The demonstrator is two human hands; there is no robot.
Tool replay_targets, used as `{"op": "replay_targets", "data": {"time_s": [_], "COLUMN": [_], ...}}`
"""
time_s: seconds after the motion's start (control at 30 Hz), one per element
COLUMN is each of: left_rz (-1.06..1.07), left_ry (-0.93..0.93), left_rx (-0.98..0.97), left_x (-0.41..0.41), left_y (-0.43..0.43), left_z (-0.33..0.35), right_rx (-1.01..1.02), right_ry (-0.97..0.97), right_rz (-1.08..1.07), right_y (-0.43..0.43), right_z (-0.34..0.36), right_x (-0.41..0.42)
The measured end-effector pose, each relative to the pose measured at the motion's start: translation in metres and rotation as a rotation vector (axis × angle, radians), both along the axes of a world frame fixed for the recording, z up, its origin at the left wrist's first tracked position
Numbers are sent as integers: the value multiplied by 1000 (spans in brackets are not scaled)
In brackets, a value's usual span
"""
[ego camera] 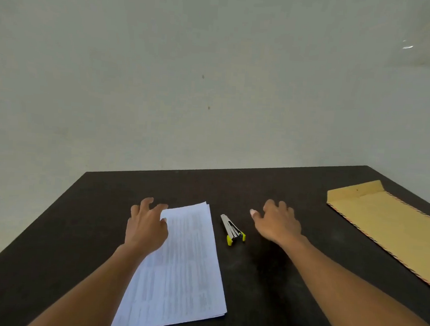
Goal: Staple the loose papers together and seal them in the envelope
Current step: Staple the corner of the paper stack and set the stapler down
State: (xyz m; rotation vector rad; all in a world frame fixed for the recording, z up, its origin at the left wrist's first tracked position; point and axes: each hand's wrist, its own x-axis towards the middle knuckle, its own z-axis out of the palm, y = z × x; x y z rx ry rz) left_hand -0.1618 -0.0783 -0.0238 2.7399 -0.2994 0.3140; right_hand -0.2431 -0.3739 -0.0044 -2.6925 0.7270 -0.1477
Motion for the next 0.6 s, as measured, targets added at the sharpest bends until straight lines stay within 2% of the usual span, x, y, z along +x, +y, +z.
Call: {"op": "replay_targets", "data": {"time_s": [0.17, 0.33, 0.47, 0.6], "left_rz": [-318, -692, -869, -918], "left_ry": [-30, 22, 93, -9], "left_rx": [-83, -14, 62, 72], "left_x": [-18, -53, -92, -110], "left_y": [-104, -227, -311, -346], "left_z": [11, 11, 8, 4], "right_rx": [-54, -62, -34, -33], "right_ry": [67, 140, 209, 198], "right_rz": [-277, -423, -393, -193], "right_y": [-94, -158, -186, -206], "right_z": [3, -11, -19, -19], "right_x": [-62, -119, -147, -156]}}
